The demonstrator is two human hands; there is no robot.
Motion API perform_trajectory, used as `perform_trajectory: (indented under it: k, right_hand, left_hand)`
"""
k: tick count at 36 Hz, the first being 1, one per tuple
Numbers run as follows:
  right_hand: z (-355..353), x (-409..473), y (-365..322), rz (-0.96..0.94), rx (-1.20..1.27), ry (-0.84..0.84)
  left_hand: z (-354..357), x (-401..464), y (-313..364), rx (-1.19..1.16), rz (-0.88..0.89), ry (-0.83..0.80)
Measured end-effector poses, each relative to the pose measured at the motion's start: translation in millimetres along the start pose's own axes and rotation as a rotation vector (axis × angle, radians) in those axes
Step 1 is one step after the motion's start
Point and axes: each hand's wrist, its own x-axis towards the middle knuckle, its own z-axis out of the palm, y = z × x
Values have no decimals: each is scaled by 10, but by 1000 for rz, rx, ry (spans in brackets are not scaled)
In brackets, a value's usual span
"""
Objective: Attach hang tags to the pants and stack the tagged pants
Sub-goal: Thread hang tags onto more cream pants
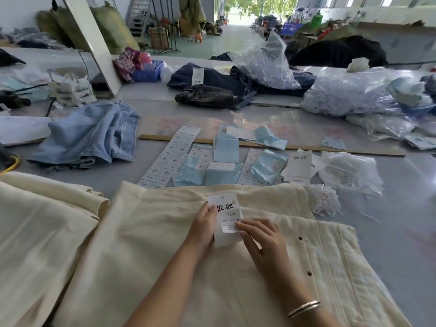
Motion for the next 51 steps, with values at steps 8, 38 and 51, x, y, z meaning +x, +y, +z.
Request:
perform_trajectory:
  k: [8,38,51]
  right_hand:
    - [6,2,-17,-30,-93,-81]
    - [-605,128,154,243,308,-80]
    - [-1152,784,1570,425,-564,-225]
  left_hand:
    - [-34,-24,-8,44,23,5]
    - [233,75,-63,431,121,123]
    - [198,-131,-267,1406,837,173]
